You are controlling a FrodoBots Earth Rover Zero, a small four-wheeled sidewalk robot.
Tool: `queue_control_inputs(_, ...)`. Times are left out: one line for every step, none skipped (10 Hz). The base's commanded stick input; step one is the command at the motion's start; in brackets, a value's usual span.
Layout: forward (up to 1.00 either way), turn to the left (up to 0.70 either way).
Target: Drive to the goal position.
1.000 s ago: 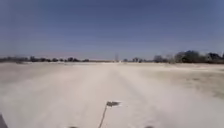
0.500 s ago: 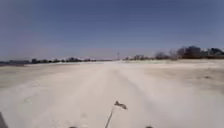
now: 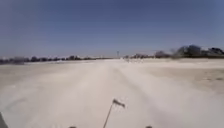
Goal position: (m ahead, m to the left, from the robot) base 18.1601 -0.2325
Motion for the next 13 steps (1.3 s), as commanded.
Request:
queue_control_inputs(0.7,0.0)
queue_control_inputs(0.7,0.0)
queue_control_inputs(0.7,0.0)
queue_control_inputs(0.7,0.0)
queue_control_inputs(0.7,0.0)
queue_control_inputs(0.7,0.0)
queue_control_inputs(0.7,0.0)
queue_control_inputs(0.7,0.0)
queue_control_inputs(0.7,0.0)
queue_control_inputs(0.7,0.0)
queue_control_inputs(0.7,0.0)
queue_control_inputs(0.7,0.0)
queue_control_inputs(0.7,0.0)
